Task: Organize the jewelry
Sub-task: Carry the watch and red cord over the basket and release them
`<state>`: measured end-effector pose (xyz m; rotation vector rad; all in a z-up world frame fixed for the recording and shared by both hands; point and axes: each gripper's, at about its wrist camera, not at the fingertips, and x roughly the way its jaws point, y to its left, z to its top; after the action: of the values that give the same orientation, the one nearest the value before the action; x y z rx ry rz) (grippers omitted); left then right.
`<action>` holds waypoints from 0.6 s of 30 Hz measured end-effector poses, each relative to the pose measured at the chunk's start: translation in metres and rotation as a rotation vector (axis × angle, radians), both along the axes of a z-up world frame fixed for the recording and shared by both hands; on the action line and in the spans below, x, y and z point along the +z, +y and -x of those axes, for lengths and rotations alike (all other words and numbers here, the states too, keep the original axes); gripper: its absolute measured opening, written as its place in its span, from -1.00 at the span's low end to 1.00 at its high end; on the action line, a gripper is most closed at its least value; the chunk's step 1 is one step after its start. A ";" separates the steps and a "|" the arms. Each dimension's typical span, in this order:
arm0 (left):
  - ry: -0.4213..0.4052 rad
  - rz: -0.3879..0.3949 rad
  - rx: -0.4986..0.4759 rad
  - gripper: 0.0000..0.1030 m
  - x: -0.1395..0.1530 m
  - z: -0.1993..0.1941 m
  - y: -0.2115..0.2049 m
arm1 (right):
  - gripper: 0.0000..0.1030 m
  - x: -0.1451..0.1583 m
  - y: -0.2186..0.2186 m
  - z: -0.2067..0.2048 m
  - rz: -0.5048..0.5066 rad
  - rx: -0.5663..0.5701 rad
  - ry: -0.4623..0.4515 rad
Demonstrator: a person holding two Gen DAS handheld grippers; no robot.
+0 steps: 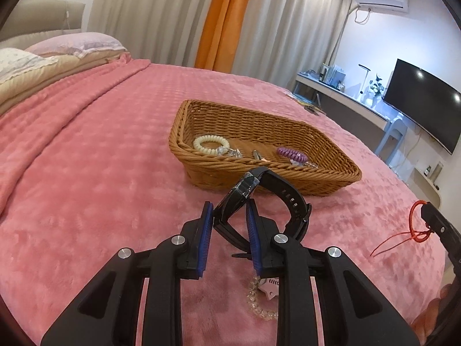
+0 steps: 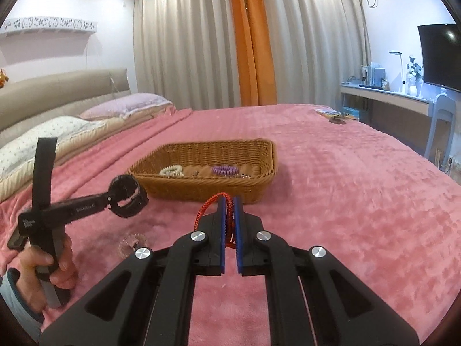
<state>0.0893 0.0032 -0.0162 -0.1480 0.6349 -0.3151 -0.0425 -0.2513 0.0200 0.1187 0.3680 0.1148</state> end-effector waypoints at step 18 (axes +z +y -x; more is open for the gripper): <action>-0.133 0.042 0.014 -0.58 0.085 0.005 0.003 | -0.92 0.087 0.014 -0.023 0.023 0.034 -0.075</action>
<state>0.0844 0.0067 0.0690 -0.1706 0.4953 -0.3223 -0.0199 -0.2368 0.1075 0.0852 0.2961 0.1479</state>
